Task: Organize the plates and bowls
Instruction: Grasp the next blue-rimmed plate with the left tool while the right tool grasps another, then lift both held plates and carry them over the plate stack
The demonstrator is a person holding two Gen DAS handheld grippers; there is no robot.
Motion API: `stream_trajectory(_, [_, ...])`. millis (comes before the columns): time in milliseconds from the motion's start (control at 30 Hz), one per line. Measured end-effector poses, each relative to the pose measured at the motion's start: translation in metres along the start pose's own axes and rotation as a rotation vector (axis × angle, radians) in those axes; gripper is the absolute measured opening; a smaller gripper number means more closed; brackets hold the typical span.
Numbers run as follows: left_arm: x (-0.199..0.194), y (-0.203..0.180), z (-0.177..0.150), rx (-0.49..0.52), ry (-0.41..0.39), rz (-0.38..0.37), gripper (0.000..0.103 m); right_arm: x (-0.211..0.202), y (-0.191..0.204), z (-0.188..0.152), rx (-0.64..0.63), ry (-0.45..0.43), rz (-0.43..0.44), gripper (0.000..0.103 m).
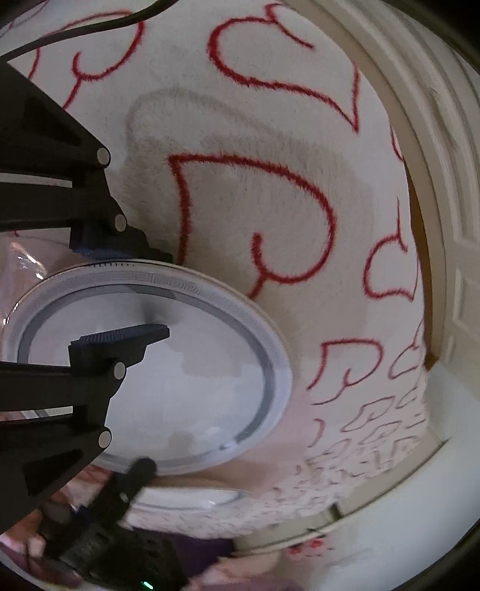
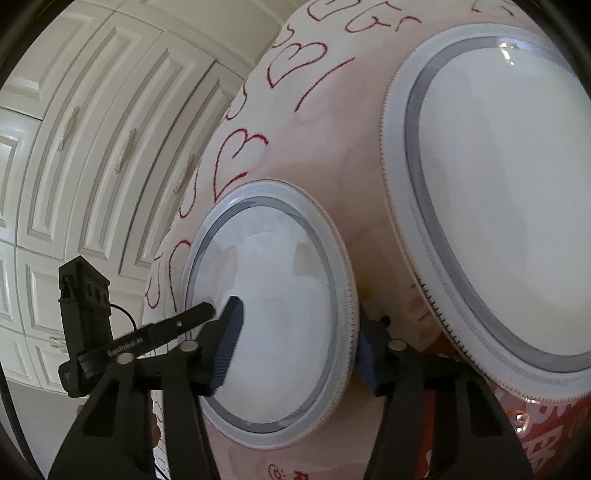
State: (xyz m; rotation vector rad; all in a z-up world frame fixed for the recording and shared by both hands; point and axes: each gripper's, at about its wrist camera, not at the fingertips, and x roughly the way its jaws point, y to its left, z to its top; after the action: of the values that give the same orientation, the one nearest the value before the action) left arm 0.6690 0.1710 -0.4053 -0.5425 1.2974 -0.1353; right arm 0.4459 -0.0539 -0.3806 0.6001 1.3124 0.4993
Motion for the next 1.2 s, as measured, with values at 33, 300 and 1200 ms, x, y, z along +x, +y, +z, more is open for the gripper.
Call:
stream_trajectory(33, [-0.001, 0.004, 0.001, -0.022, -0.019, -0.008, 0.024, 0.000, -0.003, 0.000, 0.005, -0.004, -0.008, 0.037])
stream_trajectory(300, [-0.004, 0.006, -0.012, -0.024, -0.057, -0.015, 0.019, -0.006, -0.005, -0.006, -0.029, -0.028, -0.051, 0.012])
stream_trajectory(1200, [-0.156, -0.045, -0.170, 0.063, -0.158, -0.055, 0.018, -0.140, 0.036, -0.125, -0.181, -0.140, -0.066, 0.012])
